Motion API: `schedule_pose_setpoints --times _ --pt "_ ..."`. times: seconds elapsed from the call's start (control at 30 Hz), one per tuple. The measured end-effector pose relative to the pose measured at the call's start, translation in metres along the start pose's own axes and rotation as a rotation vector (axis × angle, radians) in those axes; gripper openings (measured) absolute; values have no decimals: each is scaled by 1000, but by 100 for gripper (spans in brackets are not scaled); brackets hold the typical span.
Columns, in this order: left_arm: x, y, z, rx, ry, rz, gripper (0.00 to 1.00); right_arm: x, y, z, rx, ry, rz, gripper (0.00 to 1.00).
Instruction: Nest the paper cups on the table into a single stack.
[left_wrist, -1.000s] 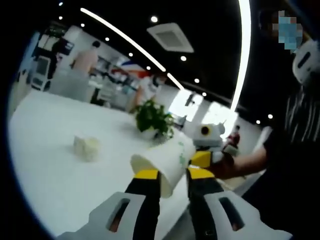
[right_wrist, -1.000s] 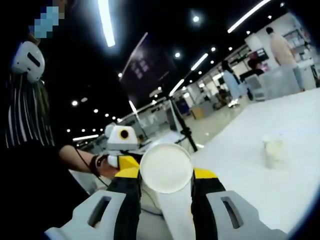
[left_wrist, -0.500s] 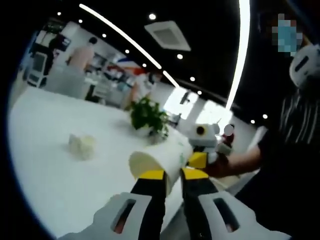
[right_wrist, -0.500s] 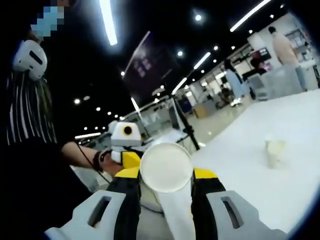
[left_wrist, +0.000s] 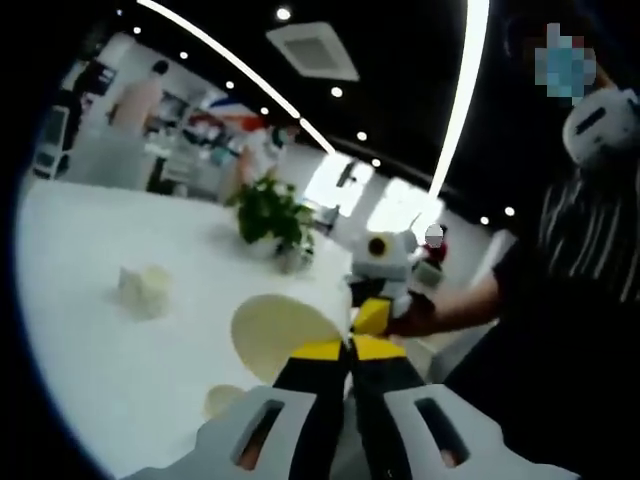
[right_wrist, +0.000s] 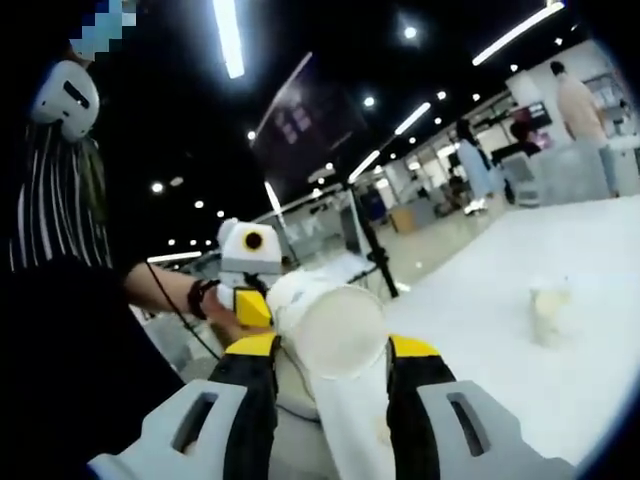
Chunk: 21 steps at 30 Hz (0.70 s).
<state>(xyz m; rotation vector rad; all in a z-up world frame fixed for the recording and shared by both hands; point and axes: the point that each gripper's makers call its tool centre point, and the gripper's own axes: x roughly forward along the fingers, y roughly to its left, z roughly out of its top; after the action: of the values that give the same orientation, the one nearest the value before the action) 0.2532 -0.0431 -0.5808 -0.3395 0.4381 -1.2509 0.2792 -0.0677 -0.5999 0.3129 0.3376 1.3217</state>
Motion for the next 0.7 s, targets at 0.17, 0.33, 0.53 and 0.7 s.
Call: schedule_pose_setpoints --times 0.17,0.33,0.53,0.7 --pt "0 1 0 7 57 -10 0 0 1 0 -57 17 -14 40" --pt "1 5 -3 90 135 7 0 -3 -1 1 -115 26 -51 42" --pt "2 6 -3 146 214 6 0 -10 -7 -5 -218 56 -113 50" --pt "2 10 -5 170 267 22 0 -19 -16 -10 -275 100 -181 58"
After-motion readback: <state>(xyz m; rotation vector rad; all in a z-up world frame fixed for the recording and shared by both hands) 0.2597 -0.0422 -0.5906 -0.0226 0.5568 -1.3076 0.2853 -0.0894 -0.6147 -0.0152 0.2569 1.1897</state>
